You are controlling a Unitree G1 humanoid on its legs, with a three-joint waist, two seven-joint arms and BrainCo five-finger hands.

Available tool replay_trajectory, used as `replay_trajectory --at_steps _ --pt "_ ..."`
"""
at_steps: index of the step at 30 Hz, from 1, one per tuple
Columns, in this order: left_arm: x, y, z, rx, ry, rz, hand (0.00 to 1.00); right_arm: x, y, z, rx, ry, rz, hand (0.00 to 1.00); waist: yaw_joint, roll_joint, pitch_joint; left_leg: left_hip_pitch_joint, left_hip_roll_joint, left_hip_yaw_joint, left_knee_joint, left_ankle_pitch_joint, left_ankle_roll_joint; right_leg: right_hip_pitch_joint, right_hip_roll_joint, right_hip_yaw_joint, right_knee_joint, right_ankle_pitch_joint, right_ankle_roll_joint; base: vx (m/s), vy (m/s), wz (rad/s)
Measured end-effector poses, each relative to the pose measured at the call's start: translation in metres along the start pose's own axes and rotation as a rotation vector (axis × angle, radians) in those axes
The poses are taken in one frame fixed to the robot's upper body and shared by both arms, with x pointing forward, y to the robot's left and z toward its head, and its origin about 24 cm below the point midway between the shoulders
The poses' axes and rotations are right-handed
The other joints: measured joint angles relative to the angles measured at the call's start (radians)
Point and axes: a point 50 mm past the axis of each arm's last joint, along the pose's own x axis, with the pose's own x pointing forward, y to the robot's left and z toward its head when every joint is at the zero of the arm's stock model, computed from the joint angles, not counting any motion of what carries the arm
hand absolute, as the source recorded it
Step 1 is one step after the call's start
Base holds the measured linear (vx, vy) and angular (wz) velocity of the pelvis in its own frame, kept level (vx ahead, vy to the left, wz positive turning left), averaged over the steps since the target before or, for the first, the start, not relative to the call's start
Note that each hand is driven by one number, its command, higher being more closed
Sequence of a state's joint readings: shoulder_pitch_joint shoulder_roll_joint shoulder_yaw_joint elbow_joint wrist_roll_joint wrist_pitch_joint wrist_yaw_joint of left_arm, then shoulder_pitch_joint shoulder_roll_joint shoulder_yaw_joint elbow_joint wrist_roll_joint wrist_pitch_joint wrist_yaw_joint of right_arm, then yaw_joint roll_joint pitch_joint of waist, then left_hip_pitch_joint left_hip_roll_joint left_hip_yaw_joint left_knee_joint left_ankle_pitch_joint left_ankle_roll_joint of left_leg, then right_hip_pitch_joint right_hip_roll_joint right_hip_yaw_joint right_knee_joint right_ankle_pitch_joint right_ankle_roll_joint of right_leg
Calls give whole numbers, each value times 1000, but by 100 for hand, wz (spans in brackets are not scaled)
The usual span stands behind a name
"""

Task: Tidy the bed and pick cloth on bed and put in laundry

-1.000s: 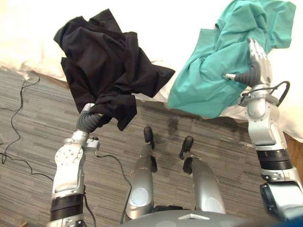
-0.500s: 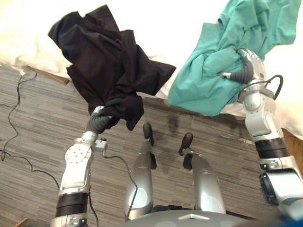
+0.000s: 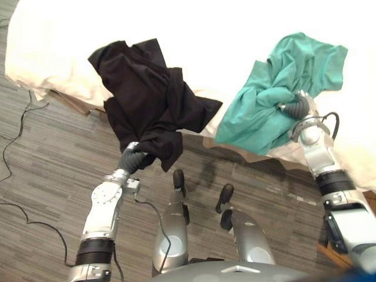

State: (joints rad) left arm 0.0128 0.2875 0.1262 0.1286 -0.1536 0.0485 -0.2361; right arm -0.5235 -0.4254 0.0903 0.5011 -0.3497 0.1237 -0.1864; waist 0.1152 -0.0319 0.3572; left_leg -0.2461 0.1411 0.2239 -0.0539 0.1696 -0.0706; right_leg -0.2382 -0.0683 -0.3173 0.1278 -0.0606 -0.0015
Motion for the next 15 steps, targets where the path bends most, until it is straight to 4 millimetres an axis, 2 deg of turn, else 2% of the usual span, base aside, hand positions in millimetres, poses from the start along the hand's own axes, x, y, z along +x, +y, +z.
replay_trajectory --at_steps 2,4,8,11,12,13,14,15 --pt "-5 -15 -24 -155 99 0 100 -18 26 -16 148 45 21 100 -15 3 -38 40 -7 9 -15 -4 -5 41 -1 3 -26 3 5 106 32 -5" --pt "-6 -27 -37 -240 157 -4 100 -32 43 -25 239 67 36 100 -19 4 -54 63 -9 12 -15 -12 -15 64 -1 10 -35 3 6 72 22 -11" --pt "-13 -55 -73 -378 312 27 100 -66 77 -40 347 115 94 100 -34 17 -107 115 -5 21 -21 -34 -18 110 9 31 -57 5 9 67 10 -18" --pt "-28 -78 -109 -445 467 59 100 -110 116 -61 453 234 241 100 -57 26 -159 192 -3 40 -43 -46 -20 183 16 35 -85 1 13 72 10 -11" --pt "-35 -85 -118 -452 497 63 100 -132 130 -72 526 308 317 100 -70 32 -182 211 -4 41 -43 -54 -19 204 15 33 -88 -6 20 59 4 -4" --pt "-36 -86 -120 -460 502 67 100 -138 133 -75 537 323 331 100 -72 35 -185 214 -4 40 -43 -55 -19 208 15 32 -88 -7 20 71 11 -2" --pt "-40 -89 -124 -496 506 98 100 -157 141 -84 630 394 379 100 -76 41 -193 232 -5 41 -43 -60 -20 225 14 32 -90 -10 21 49 11 -1" --pt "-42 -89 -126 -504 509 111 100 -167 145 -88 674 428 396 100 -78 44 -199 239 -5 41 -43 -62 -20 233 14 32 -93 -11 22 68 15 1"
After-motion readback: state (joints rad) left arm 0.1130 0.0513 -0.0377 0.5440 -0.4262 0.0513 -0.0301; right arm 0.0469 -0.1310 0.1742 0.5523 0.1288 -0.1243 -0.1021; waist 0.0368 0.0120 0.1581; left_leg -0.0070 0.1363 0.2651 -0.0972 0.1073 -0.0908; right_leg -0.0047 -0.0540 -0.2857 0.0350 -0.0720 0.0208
